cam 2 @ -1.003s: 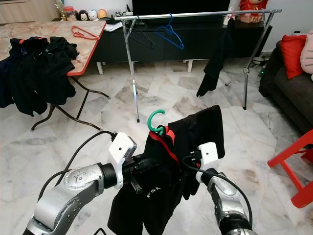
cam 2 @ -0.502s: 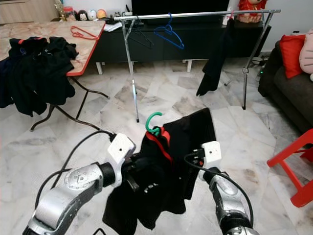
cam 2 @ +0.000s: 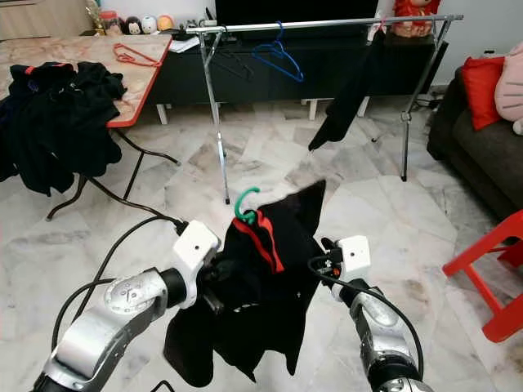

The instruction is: Hang hanger

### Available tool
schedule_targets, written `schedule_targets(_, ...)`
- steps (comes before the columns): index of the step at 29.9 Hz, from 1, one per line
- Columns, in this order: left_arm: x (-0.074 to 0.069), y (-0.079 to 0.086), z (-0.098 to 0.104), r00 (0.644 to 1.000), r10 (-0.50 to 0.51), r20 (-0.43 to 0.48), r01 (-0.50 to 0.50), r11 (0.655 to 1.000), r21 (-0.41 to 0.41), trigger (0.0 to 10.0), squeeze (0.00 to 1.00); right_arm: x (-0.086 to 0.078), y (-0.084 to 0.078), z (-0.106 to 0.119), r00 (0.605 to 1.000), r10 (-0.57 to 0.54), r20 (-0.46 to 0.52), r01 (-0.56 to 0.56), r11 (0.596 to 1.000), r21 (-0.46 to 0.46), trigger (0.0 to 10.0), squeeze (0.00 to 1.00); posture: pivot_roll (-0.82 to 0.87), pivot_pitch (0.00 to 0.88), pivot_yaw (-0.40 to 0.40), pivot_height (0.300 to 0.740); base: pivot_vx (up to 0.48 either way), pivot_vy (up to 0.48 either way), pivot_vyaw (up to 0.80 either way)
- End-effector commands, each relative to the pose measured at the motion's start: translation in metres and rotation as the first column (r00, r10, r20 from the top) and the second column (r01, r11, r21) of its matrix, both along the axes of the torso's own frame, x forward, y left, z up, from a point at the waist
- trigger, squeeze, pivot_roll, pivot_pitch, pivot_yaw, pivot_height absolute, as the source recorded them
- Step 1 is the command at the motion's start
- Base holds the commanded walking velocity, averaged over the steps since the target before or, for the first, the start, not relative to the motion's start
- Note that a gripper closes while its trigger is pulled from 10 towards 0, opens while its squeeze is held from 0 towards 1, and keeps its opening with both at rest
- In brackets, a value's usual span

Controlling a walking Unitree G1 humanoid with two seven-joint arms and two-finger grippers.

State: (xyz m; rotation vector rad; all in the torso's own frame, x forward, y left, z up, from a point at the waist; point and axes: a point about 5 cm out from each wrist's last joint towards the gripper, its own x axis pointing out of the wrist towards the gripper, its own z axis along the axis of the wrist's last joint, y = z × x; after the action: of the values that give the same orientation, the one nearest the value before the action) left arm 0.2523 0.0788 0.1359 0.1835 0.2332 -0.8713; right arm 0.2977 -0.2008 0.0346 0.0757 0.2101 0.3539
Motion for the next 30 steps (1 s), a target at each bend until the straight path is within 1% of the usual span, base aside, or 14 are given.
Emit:
schedule_targets(1,-0.006,-0.005,0.007,0.998,-0.054,0.024,0.055,0.998,-0.010,10.0,0.00,0.004,-0.001,0.004,1.000,-0.006,0.017,0.006,1.000,0.001,0.0,0.00,0.01,0.000,-0.036,0.716,0.000,0.000,0.00)
schedule_targets(7,-0.011,-0.005,0.003,0.995,-0.098,0.002,0.098,0.995,0.013,10.0,0.00,0.005,-0.002,0.006,1.000,-0.009,0.024,0.009,1.000,0.000,0.0,0.00,0.01,0.000,-0.035,0.716,0.000,0.000,0.00)
schedule_targets(9,-0.011,-0.003,0.002,0.995,-0.098,-0.001,0.098,0.995,0.024,10.0,0.00,0.005,-0.003,0.007,1.000,-0.009,0.025,0.009,1.000,0.000,0.0,0.00,0.01,0.000,-0.035,0.716,0.000,0.000,0.00)
schedule_targets(11,-0.010,0.001,-0.003,0.996,-0.085,-0.005,0.085,0.995,0.060,10.0,0.00,0.006,-0.003,0.007,1.000,-0.008,0.026,0.008,1.000,-0.001,0.0,0.00,0.00,0.000,-0.035,0.716,0.000,0.000,0.00)
schedule_targets(15,-0.007,0.009,-0.012,0.999,-0.043,-0.031,0.046,0.994,0.097,10.0,0.00,0.006,-0.003,0.007,1.000,-0.008,0.027,0.008,1.000,-0.002,0.0,0.00,0.01,0.000,-0.034,0.716,0.000,0.000,0.00)
schedule_targets(16,-0.007,0.011,-0.015,0.999,-0.035,-0.040,0.039,0.993,0.113,10.0,0.00,0.006,-0.003,0.007,1.000,-0.008,0.026,0.008,1.000,-0.002,0.0,0.00,0.01,0.000,-0.034,0.716,0.000,0.000,0.00)
schedule_targets(17,-0.006,0.017,-0.021,0.999,-0.015,-0.048,0.022,0.988,0.152,10.0,0.00,0.006,-0.003,0.007,1.000,-0.004,0.025,0.004,1.000,-0.005,0.0,0.00,0.01,0.000,-0.034,0.716,0.000,0.000,0.00)
schedule_targets(22,-0.005,0.027,-0.025,0.998,0.028,-0.048,-0.019,0.982,0.186,10.0,0.00,0.005,-0.002,0.006,1.000,0.001,0.023,-0.001,1.000,-0.007,0.0,0.00,0.01,0.000,-0.035,0.716,0.000,0.000,0.00)
schedule_targets(23,-0.004,0.031,-0.028,0.998,0.039,-0.044,-0.029,0.976,0.218,10.0,0.00,0.005,-0.002,0.006,1.000,0.002,0.021,-0.002,1.000,-0.008,0.0,0.00,0.01,0.000,-0.035,0.716,0.000,0.000,0.00)
schedule_targets(26,-0.006,0.039,-0.034,0.999,0.026,-0.042,-0.013,0.960,0.281,10.0,0.00,0.006,-0.002,0.007,1.000,0.006,0.022,-0.006,1.000,-0.009,0.0,0.00,0.01,0.000,-0.035,0.716,0.000,0.000,0.00)
schedule_targets(28,-0.007,0.039,-0.035,0.999,0.025,-0.042,-0.013,0.959,0.284,10.0,0.00,0.006,-0.002,0.007,1.000,0.006,0.023,-0.006,1.000,-0.009,0.0,0.00,0.01,0.000,-0.035,0.716,0.000,0.000,0.00)
schedule_targets(30,-0.011,0.044,-0.034,0.999,-0.016,-0.046,0.029,0.959,0.282,10.0,0.00,0.007,-0.002,0.008,1.000,0.010,0.024,-0.009,1.000,-0.014,0.0,0.00,0.01,0.000,-0.038,0.716,0.000,0.000,0.00)
